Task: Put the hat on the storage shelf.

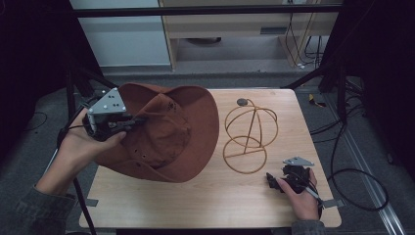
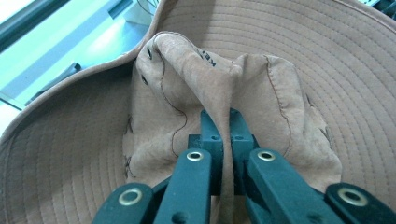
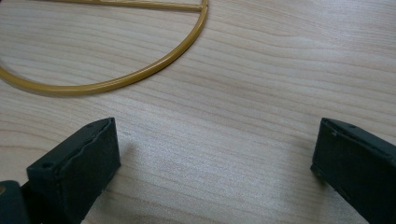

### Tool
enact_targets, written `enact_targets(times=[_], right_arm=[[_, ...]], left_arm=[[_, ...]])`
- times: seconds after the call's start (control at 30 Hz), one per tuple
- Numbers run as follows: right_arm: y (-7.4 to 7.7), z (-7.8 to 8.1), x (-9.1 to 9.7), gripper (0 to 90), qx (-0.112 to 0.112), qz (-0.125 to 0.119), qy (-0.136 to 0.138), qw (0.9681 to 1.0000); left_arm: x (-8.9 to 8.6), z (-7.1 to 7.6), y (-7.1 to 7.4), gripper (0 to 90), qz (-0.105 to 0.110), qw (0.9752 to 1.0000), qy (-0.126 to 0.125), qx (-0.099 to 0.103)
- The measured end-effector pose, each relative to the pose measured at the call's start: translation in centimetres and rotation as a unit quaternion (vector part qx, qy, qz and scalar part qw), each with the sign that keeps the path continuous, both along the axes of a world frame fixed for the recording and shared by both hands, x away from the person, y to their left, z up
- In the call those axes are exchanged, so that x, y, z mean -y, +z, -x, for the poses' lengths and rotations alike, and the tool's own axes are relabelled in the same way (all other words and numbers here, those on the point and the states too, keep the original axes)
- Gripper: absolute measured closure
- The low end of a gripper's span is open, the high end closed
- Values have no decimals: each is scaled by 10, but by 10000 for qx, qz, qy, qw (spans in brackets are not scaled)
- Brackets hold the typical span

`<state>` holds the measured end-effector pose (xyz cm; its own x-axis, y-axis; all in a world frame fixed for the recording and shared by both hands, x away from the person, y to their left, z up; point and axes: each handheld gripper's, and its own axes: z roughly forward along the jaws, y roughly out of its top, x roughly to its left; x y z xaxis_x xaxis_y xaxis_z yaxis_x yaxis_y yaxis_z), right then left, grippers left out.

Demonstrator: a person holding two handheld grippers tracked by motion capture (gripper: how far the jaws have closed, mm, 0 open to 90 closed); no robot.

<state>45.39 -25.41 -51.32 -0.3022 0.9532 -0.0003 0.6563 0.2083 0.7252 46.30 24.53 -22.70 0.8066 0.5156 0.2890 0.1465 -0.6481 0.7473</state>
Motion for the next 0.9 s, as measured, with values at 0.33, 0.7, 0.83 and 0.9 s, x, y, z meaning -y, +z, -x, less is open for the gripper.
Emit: enact_targets(times=[0.33, 0.7, 0.83, 0.9], right_arm=[[0, 0, 0, 11, -3, -19, 5, 10000], [0, 0, 0, 10, -17, -30, -6, 10000], [0, 0, 0, 10, -5, -7, -10, 10000], [0, 0, 0, 10, -5, -8, -8, 10000]], left_arm=[[3, 6, 17, 886, -43, 9999, -10, 143], [4, 13, 32, 885, -36, 9996, -35, 281], [5, 16, 39, 885, -17, 9994, -59, 339], [5, 17, 40, 885, -12, 9994, -57, 347]])
